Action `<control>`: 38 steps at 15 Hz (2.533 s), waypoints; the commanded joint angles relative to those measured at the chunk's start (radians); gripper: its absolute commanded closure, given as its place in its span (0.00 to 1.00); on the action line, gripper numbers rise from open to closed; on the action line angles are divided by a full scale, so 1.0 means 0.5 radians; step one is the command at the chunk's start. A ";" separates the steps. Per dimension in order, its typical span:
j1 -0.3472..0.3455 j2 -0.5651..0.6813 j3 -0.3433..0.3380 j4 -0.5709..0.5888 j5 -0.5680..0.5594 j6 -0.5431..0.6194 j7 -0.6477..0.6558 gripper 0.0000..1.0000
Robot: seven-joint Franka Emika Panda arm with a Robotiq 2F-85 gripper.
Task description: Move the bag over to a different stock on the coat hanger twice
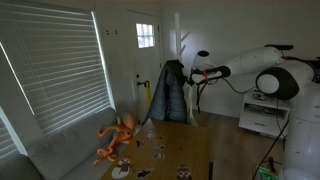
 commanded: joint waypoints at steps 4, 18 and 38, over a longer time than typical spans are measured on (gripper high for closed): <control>0.013 -0.221 -0.041 -0.122 -0.254 -0.022 0.098 0.99; -0.040 -0.214 -0.058 -0.059 -0.286 0.000 0.022 0.96; -0.216 0.139 -0.146 0.491 -0.109 0.325 -0.563 0.99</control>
